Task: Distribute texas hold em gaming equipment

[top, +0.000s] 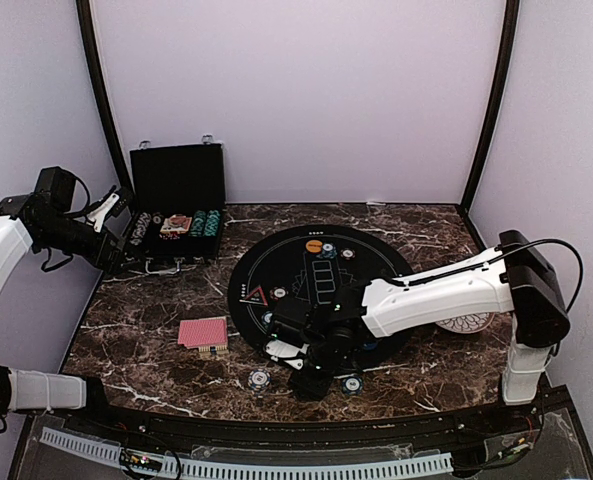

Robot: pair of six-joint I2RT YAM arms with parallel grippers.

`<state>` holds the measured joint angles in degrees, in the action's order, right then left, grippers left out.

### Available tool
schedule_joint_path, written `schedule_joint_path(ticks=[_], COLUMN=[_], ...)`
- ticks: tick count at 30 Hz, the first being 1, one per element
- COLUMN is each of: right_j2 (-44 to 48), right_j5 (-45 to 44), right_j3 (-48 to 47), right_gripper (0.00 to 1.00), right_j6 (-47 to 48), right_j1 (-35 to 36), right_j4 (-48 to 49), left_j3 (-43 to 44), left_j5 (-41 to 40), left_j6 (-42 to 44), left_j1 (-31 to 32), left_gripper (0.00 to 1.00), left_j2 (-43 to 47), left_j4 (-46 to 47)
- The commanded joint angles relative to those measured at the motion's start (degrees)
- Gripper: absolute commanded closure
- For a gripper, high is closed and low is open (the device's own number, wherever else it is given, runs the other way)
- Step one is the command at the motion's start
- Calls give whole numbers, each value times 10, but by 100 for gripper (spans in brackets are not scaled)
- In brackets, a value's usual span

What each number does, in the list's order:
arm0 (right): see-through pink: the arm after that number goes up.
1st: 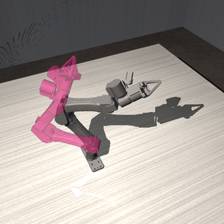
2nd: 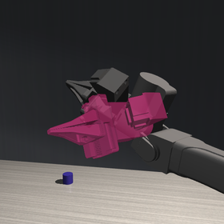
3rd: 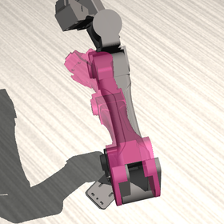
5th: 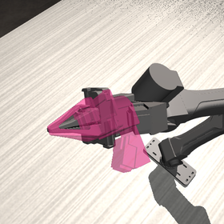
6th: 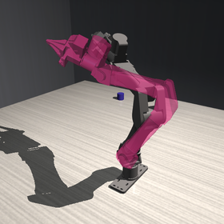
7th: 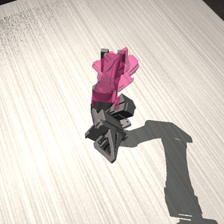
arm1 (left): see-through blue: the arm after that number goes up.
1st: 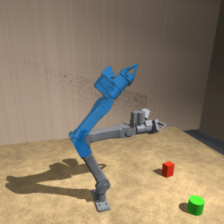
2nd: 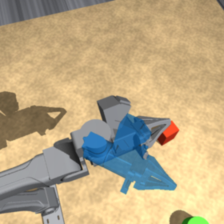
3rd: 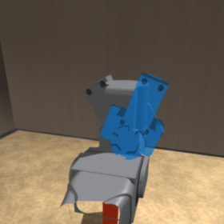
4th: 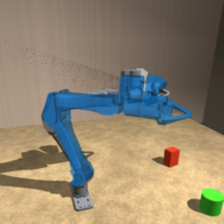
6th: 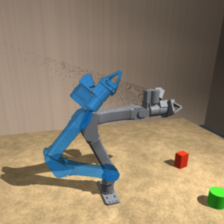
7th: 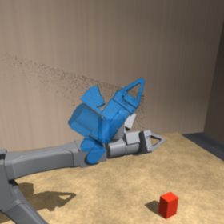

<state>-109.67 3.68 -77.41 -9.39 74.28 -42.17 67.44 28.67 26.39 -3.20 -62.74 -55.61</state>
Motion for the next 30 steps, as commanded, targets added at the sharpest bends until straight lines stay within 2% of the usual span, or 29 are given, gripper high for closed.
schedule_joint_path(ticks=[1,5,8,15,20,24,30], right_j2=[-1,-1,-5,-9,-9,-4,-4], right_j5=[7,8,10,14,10,8,1], right_j3=[8,10,11,10,8,6,2], right_gripper=[62,66,53,53,61,72,83], right_j6=[-5,-5,-3,0,1,0,0], right_j1=[7,7,7,7,7,7,7], right_j4=[8,8,7,8,6,6,5], left_j3=[3,2,1,1,0,-2,-3], left_j5=[-1,-3,-3,-3,-4,-4,-3], left_j6=[8,9,9,8,9,8,7], left_j1=[3,2,3,3,2,3,2], left_gripper=[1,1,1,1,1,1,1], left_j2=[14,15,14,14,13,13,13], left_j4=[-12,-11,-10,-10,-9,-7,-7])
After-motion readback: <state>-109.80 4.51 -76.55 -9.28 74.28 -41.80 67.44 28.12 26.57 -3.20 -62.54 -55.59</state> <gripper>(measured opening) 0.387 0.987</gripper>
